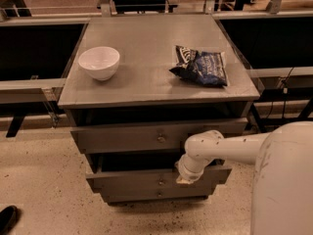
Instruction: Open middle drawer
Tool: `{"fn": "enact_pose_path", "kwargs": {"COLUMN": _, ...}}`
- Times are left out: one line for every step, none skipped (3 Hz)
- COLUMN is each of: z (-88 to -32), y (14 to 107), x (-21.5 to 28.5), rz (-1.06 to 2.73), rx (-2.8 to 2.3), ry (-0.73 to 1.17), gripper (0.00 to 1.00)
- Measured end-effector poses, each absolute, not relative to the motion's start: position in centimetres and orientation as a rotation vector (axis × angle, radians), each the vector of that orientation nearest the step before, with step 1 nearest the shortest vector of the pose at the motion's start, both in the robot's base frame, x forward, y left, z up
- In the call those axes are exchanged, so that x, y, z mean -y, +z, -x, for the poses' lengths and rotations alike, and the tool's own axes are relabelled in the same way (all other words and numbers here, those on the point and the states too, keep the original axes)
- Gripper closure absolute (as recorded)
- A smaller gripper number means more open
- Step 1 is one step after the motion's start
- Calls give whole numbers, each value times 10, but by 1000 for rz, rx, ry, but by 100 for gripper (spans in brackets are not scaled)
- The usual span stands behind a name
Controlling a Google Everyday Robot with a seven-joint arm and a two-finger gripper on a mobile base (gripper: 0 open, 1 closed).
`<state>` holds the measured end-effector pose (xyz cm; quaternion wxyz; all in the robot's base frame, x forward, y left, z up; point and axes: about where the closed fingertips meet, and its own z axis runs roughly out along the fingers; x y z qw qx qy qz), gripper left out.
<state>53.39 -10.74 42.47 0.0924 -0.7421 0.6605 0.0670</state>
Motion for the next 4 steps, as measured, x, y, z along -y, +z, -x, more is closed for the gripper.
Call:
{"fn": "enact_pose_path", "kwargs": {"z": -536, "y": 426, "x": 107, "rz": 2203, "rx": -1961, "ry": 199, "gripper": 100}}
{"fn": "enact_pose_path", "kwargs": {"z": -537, "y": 426, "x": 107, "rz": 2203, "rx": -1961, "ry": 199, "gripper": 100}}
{"fn": "enact_pose_path", "kwargs": {"z": -535, "y": 427, "x": 106, "rz": 2202, "rx": -1966, "ry": 201, "gripper": 100}}
{"fn": "enact_pose_path", "kwargs": {"z": -536, "y": 427, "x": 106, "rz": 2202, "rx": -1966, "ry": 201, "gripper": 100}}
